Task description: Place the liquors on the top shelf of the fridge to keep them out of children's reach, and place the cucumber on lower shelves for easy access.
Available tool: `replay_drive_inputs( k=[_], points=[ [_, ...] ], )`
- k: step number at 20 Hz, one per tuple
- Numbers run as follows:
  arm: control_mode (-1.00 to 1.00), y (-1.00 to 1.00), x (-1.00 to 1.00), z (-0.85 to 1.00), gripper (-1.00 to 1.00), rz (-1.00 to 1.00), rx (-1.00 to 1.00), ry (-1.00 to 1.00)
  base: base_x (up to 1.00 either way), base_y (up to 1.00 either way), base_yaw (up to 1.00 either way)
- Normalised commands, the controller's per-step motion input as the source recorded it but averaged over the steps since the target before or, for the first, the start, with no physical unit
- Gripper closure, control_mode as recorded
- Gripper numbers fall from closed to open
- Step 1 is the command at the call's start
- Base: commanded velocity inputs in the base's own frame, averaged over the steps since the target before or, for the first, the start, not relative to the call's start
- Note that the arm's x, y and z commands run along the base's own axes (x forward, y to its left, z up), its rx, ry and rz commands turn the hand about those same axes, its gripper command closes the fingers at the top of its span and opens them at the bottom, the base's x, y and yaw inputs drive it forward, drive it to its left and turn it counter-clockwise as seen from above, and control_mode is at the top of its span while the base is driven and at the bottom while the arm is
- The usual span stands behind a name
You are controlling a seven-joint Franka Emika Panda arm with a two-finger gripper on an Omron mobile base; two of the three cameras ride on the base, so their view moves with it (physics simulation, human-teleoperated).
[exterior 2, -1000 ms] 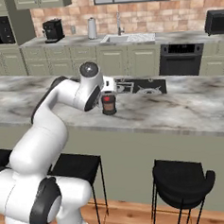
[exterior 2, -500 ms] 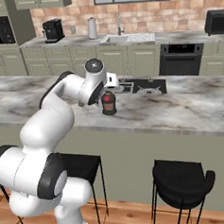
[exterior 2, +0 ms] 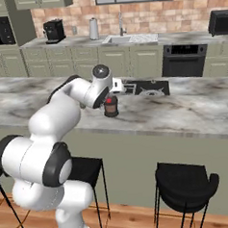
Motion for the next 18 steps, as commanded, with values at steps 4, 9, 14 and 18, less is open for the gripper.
replay_drive_inputs(
  k=[4,9,14,18],
  points=[
    [-1.00,0.00,0.31,-0.24,-1.00,0.00,0.00,0.00,0.00,0.00,0.00],
    [-1.00,0.00,0.30,-0.13,-1.00,0.00,0.00,0.00,0.00,0.00,0.00],
    [-1.00,-0.02,0.30,-0.04,-1.00,0.00,0.00,0.00,0.00,0.00,0.00],
    [-1.00,-0.02,0.31,-0.05,-1.00,0.00,0.00,0.00,0.00,0.00,0.00]
  ],
)
